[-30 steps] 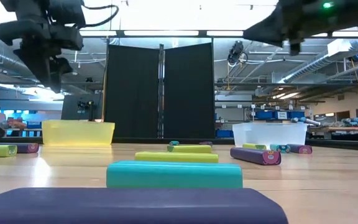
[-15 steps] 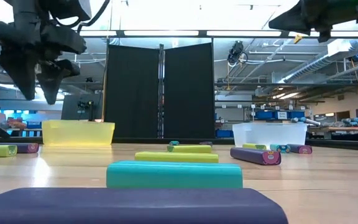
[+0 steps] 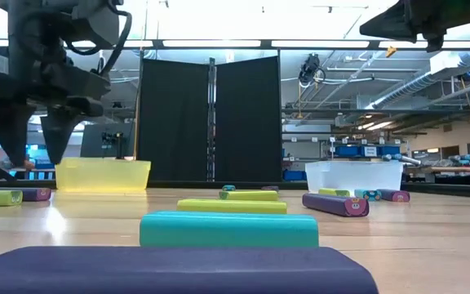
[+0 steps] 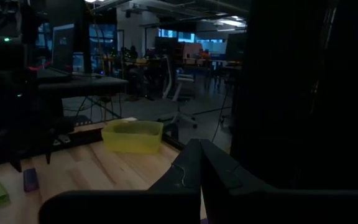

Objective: Sort blocks
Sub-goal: Put the purple block into the white transparent bin

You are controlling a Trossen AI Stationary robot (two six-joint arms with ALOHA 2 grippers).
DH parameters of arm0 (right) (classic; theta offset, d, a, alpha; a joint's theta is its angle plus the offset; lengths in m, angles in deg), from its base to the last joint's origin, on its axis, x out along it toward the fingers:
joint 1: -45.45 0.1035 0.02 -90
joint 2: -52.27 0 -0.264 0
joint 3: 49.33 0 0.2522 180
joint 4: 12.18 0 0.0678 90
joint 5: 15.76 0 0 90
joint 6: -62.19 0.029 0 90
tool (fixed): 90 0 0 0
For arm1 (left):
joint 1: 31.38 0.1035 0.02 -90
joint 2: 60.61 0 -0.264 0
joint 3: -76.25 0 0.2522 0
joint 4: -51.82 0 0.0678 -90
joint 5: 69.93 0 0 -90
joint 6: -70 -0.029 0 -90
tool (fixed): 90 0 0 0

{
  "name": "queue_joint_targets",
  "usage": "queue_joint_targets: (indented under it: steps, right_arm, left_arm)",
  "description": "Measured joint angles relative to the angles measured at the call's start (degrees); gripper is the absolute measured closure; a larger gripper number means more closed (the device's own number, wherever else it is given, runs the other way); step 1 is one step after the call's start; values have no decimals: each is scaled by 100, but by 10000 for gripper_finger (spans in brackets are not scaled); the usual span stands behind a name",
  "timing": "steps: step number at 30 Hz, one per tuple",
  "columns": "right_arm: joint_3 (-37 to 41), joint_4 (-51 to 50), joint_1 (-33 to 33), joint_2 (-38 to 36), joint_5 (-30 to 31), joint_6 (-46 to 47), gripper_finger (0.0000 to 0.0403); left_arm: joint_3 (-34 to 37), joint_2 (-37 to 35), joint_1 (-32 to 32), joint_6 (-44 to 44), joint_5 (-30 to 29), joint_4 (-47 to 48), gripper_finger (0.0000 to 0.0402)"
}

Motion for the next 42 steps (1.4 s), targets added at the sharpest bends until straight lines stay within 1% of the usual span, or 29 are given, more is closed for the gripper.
queue_joint_targets:
  steps: [1, 7, 15, 19, 24, 28, 34, 38, 40, 42]
  right_arm:
    - [0, 1, 4, -1, 0, 0, 395]
    - [-2, -14, 10, 0, 0, -43, 395]
    - [-2, -9, 8, 0, -1, -151, 395]
    - [-4, -10, 8, 2, -1, -168, 395]
    - [-4, -6, 8, 2, -1, -169, 395]
    - [-4, -6, 8, 2, -1, -164, 395]
    - [-4, -1, 8, 4, -1, -166, 395]
    - [-7, 1, 8, 4, -3, -170, 395]
    - [-5, -1, 8, 4, -3, -184, 395]
    - [-5, -1, 8, 4, -3, -188, 395]
  left_arm:
    - [-9, 21, -34, 19, -71, 4, 141]
    - [-7, 209, -164, 45, -74, 23, 141]
    - [40, 451, -160, 407, 105, -22, 141]
    - [257, 467, -160, 599, 241, -248, 141]
    - [397, 458, -160, 764, 247, -660, 142]
    - [660, 542, -160, 939, 258, -977, 142]
    - [690, 589, -149, 1100, 271, -1119, 143]
    - [690, 592, -147, 1118, 267, -1129, 161]
    - [694, 593, -149, 1130, 269, -1164, 184]
    - [694, 598, -151, 1193, 275, -1182, 215]
